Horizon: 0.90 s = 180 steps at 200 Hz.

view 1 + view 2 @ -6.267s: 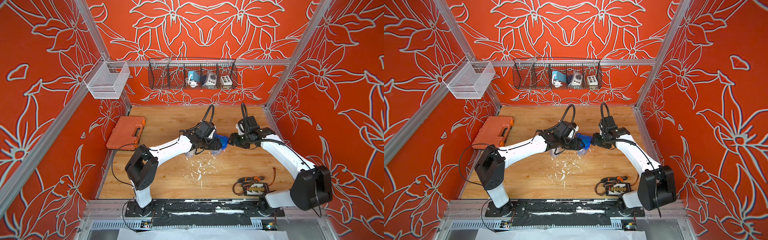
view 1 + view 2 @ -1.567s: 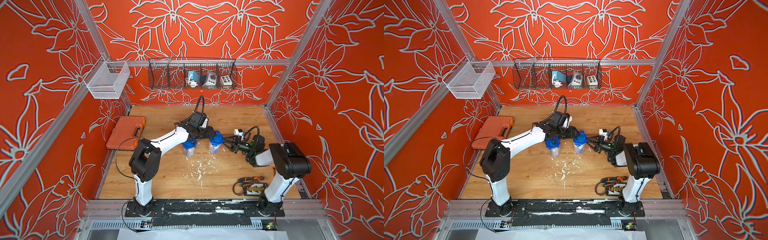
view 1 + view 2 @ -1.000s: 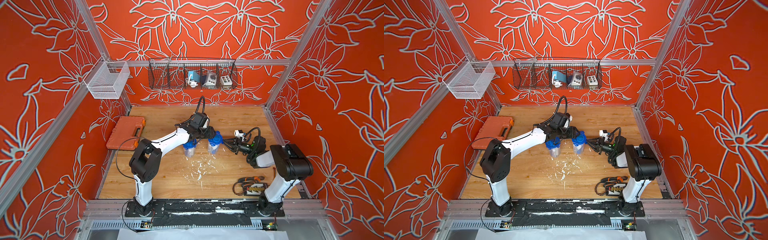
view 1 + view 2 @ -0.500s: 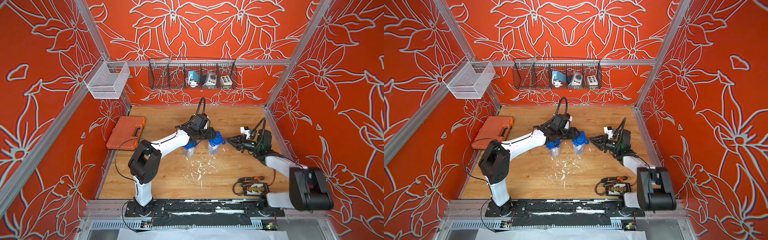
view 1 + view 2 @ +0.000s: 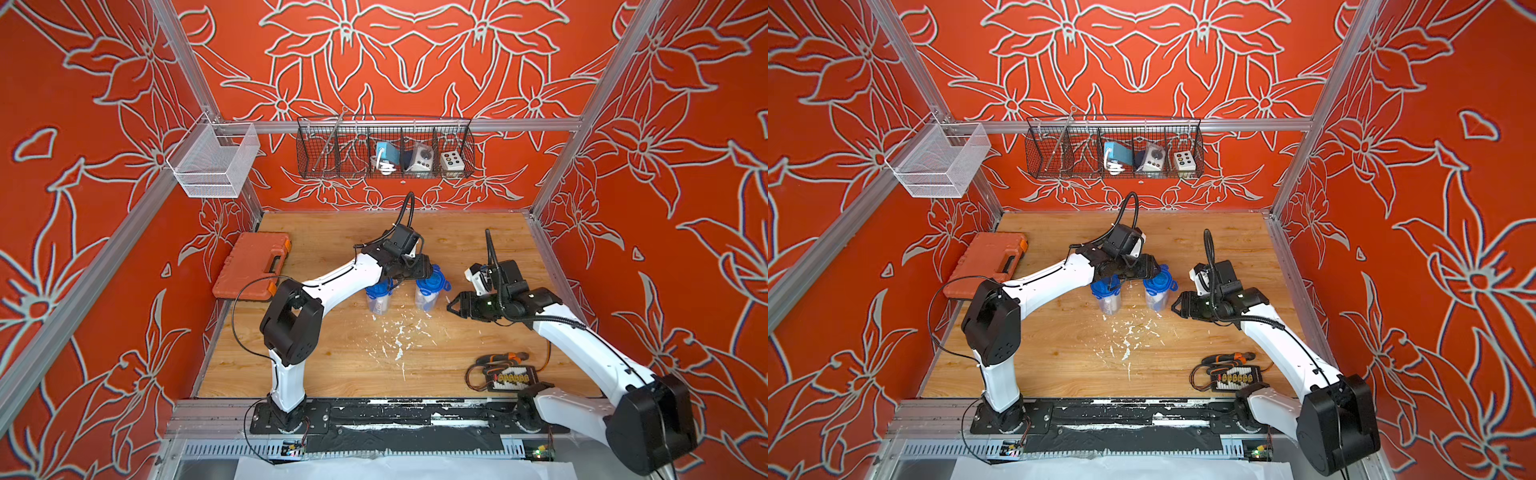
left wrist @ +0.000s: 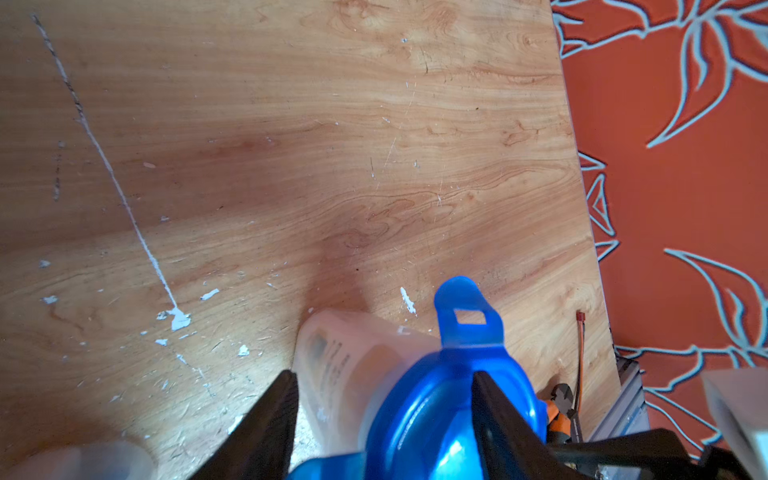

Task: Take out toiletry kits
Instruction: Adjust the container at the center of the board.

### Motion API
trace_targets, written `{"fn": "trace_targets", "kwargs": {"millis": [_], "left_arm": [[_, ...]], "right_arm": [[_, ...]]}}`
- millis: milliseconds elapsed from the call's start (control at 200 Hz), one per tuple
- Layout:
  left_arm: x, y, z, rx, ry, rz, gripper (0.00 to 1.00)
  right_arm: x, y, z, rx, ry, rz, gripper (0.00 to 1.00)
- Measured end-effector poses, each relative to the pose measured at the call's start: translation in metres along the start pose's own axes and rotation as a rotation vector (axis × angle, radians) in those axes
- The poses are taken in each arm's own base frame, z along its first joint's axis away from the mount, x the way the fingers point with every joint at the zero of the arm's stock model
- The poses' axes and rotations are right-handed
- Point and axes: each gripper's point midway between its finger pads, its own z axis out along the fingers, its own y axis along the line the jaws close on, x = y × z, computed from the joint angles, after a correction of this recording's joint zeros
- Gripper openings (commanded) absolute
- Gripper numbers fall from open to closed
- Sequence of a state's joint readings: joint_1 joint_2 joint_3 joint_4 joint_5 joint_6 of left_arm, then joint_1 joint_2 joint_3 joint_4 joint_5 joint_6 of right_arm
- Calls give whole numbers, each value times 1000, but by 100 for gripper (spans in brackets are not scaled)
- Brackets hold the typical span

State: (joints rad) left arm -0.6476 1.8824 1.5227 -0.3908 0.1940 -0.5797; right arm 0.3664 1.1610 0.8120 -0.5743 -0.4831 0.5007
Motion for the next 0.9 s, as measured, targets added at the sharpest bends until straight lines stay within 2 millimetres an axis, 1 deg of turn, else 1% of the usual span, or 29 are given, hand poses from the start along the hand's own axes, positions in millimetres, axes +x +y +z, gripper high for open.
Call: {"fn": "trace_targets", "kwargs": {"millis": [215, 340, 465, 656, 901], "left_arm": [[1, -1, 0, 8, 5, 0, 61], [2, -2, 0, 12, 9, -1, 61], [2, -2, 0, 13, 9, -1, 61], [3, -3, 1, 26, 9, -1, 60], [9, -2, 0, 44, 8, -8, 59]], "right_arm": [[-6, -3, 13, 35, 23, -1, 62], [-14, -3, 18, 36, 12, 5, 62], [-23, 0, 18, 35, -11, 13, 61], [-43, 2, 13, 64, -57, 12, 59], [-53, -9, 14, 135, -40, 40, 58]]}}
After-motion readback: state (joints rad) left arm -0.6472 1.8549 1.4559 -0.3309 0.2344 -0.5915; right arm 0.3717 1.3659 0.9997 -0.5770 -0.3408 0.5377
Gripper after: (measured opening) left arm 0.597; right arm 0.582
